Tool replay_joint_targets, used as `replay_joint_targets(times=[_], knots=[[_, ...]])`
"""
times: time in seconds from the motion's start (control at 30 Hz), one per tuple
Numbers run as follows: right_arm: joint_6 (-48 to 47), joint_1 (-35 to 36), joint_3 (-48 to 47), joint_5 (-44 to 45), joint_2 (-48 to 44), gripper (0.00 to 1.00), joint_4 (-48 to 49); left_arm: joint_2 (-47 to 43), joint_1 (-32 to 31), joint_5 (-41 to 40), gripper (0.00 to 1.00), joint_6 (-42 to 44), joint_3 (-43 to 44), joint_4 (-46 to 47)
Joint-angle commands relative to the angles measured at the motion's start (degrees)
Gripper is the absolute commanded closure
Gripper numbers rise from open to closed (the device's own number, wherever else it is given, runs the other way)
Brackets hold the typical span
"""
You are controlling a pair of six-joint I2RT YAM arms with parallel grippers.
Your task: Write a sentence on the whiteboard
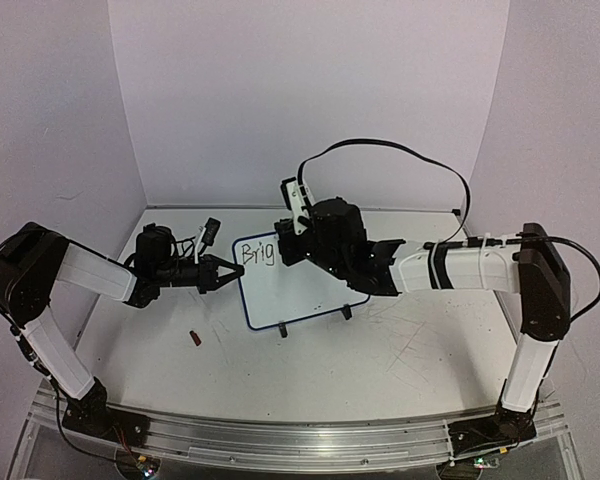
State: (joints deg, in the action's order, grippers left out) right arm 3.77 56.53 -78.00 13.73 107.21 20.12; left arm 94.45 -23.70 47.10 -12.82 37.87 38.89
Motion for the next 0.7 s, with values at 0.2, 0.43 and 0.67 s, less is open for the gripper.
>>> replay_joint_targets(times=[0.2,0.43,0.67], knots=[[-0.8,-0.2,-3.0,0.7,1.7,1.0,1.8,-1.4,0.2,-2.4,1.0,4.2,1.6,-1.5],[-0.8,-0.2,-2.3,1.7,1.7,1.0,1.3,-1.4,0.2,-2.5,1.0,4.2,1.6,-1.5],[0.0,-0.2,-0.7,1.4,1.2,1.0,0.6,-1.5,0.2,-2.5,1.0,4.3,1.6,-1.5]])
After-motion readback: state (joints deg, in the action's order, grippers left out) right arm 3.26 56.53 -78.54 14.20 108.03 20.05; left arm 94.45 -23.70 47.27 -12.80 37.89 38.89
